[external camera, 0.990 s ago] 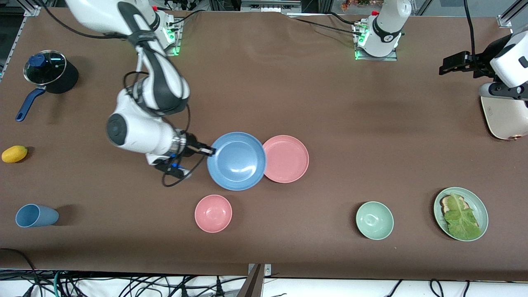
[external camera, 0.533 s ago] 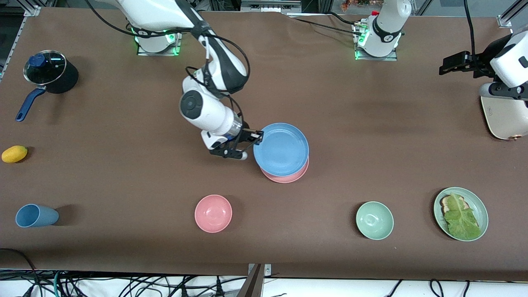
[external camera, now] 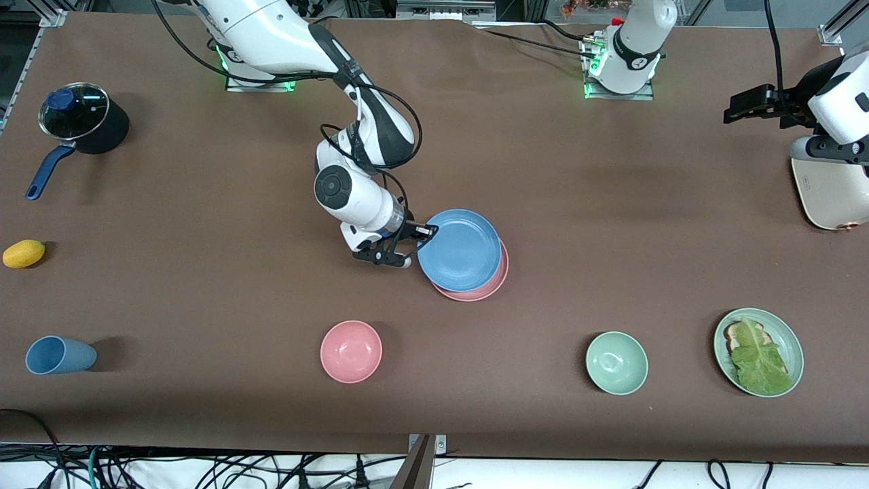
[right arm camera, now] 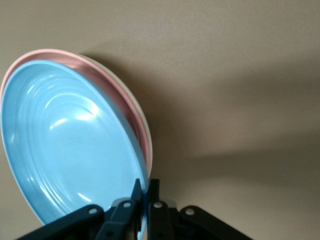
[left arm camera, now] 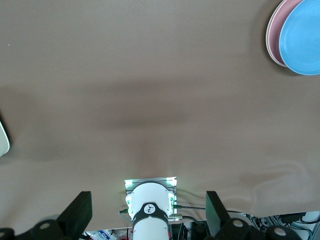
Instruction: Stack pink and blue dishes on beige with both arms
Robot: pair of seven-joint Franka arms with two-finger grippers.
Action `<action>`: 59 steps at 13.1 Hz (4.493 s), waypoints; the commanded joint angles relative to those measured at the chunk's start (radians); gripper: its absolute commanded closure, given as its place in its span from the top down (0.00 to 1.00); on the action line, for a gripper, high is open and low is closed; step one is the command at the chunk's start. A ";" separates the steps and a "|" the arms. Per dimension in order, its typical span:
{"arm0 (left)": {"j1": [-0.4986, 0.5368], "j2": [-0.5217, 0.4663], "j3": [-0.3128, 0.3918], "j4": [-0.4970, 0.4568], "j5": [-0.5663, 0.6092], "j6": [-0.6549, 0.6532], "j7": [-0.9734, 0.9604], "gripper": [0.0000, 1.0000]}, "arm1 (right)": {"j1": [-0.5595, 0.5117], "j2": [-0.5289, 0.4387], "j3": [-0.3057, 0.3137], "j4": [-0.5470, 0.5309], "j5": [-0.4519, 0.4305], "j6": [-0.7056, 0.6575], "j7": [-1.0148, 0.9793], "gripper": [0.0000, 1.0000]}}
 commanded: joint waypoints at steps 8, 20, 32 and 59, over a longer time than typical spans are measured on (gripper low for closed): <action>0.003 0.006 -0.002 0.021 0.016 -0.015 0.003 1.00 | 0.006 -0.060 -0.088 0.002 -0.035 -0.095 -0.009 1.00; 0.002 0.008 -0.002 0.021 0.016 -0.015 0.002 1.00 | 0.001 -0.375 -0.643 0.244 -0.236 -1.021 -0.538 1.00; -0.006 0.010 -0.002 0.049 0.022 -0.014 0.003 1.00 | -0.516 -0.626 -0.115 0.097 -0.488 -0.986 -0.619 1.00; -0.005 0.003 -0.037 0.050 0.034 -0.011 0.046 1.00 | -0.652 -0.683 -0.014 -0.012 -0.488 -0.852 -0.513 1.00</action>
